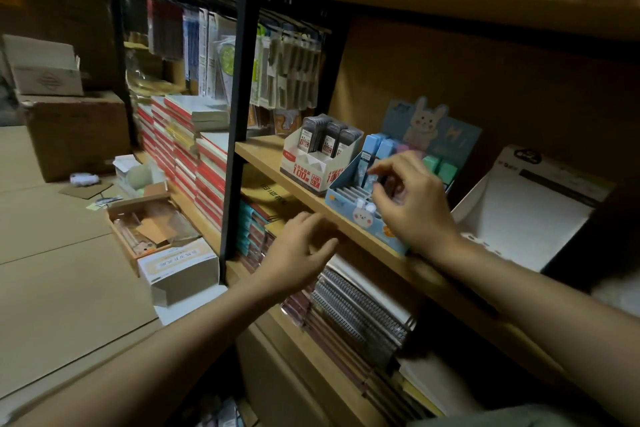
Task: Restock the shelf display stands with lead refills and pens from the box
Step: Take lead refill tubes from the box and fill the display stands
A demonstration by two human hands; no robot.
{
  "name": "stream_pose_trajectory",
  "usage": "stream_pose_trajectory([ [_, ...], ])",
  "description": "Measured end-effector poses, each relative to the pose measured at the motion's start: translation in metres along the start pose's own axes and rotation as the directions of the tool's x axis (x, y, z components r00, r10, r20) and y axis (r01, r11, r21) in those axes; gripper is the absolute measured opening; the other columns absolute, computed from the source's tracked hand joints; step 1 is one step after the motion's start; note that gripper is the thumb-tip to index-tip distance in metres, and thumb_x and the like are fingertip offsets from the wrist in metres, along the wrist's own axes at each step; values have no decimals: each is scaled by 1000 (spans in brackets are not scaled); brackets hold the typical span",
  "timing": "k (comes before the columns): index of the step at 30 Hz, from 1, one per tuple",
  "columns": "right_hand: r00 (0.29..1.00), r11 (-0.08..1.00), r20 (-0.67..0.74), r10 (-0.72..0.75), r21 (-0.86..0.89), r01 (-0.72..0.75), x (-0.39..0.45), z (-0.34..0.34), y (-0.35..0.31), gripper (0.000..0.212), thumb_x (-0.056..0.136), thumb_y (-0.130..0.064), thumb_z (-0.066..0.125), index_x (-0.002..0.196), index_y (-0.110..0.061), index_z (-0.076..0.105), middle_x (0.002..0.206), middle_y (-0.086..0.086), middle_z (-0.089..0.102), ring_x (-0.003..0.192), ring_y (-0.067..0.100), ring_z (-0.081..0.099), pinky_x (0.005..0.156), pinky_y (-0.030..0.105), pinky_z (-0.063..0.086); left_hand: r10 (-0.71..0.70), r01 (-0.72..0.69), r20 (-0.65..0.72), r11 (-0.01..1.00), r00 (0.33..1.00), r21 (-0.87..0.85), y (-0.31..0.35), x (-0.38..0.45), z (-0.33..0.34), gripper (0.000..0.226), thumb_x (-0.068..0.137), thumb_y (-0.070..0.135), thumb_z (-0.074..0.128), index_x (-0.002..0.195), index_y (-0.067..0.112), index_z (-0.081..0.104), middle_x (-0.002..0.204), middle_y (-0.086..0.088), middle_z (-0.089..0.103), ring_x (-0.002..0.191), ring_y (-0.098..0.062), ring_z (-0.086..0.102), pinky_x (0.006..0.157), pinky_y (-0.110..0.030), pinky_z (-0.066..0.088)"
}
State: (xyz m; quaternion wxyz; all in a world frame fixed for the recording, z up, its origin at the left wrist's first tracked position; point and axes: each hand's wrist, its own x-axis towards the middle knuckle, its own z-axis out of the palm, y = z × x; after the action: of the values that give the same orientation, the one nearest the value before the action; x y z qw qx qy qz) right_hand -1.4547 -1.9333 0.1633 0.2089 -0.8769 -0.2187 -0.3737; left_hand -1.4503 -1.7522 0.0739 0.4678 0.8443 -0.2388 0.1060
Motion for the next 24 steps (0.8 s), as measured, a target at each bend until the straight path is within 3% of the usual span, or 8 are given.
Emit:
stream_pose_trajectory([
  [4, 924, 987, 372, -88, 161, 29, -68, 26, -30, 12, 83, -2, 66, 90, -12, 69, 89, -2, 61, 80, 8, 56, 72, 16, 44, -321, 356, 257, 928, 912, -106, -37, -52, -4, 17, 95, 23, 59, 99, 8, 66, 90, -2, 71, 77, -11, 68, 73, -29, 58],
  [8, 776, 964, 625, -81, 246, -98, -136, 77, -58, 18, 83, -5, 66, 100, -10, 70, 98, 5, 60, 85, 14, 58, 76, 18, 44, -528, 504, 358, 848, 770, 166, -90, -130, -12, 9, 92, 12, 63, 97, 6, 68, 82, -5, 63, 65, -4, 56, 62, -15, 43],
  [10, 684, 951, 729, -13, 220, -216, -164, 108, -68, 20, 83, -10, 67, 102, -16, 70, 99, 4, 60, 83, 13, 60, 71, 10, 43, -677, 603, 304, 736, 671, 308, -118, -168, -14, 11, 91, 17, 65, 98, 10, 70, 85, -1, 64, 74, -9, 56, 64, -20, 41],
  [12, 577, 941, 816, 20, 180, -286, -190, 137, -74, 22, 84, -14, 68, 105, -20, 69, 102, 0, 60, 86, 10, 62, 74, 8, 44, -787, 735, 286, 615, 547, 287, -140, -205, -5, 6, 92, 18, 64, 94, 13, 67, 87, -1, 64, 74, -10, 58, 63, -19, 45],
  [16, 378, 867, 910, 169, 44, -496, -228, 189, -81, 22, 84, -13, 68, 106, -20, 68, 104, -1, 65, 86, 13, 63, 74, 25, 53, -915, 936, 203, 331, 349, -117, -163, -263, 33, 9, 94, 11, 59, 85, 11, 61, 87, -8, 64, 73, -15, 59, 62, -23, 50],
  [20, 230, 765, 918, 324, -111, -634, -265, 232, -75, 21, 86, -17, 70, 107, -16, 68, 103, 3, 69, 87, 15, 63, 76, 24, 50, -994, 863, -59, 105, 87, -495, -177, -288, 80, 16, 95, 9, 58, 80, 11, 60, 92, -13, 63, 68, -18, 57, 62, -30, 52],
  [22, 161, 719, 919, 361, -164, -676, -282, 248, -72, 24, 86, -18, 72, 109, -14, 67, 100, 4, 67, 90, 16, 61, 83, 26, 50, -988, 831, -151, 58, -32, -553, -184, -293, 98, 4, 95, 11, 59, 95, 12, 63, 109, -10, 63, 84, -27, 65, 77, -38, 58],
  [24, 115, 691, 917, 382, -201, -694, -296, 262, -70, 27, 86, -19, 73, 111, -13, 65, 100, 6, 66, 94, 19, 62, 88, 31, 52, -958, 908, -280, 58, -67, -415, -192, -295, 109, 25, 94, 17, 61, 118, 13, 59, 132, -9, 49, 113, -32, 56, 91, -39, 53],
])
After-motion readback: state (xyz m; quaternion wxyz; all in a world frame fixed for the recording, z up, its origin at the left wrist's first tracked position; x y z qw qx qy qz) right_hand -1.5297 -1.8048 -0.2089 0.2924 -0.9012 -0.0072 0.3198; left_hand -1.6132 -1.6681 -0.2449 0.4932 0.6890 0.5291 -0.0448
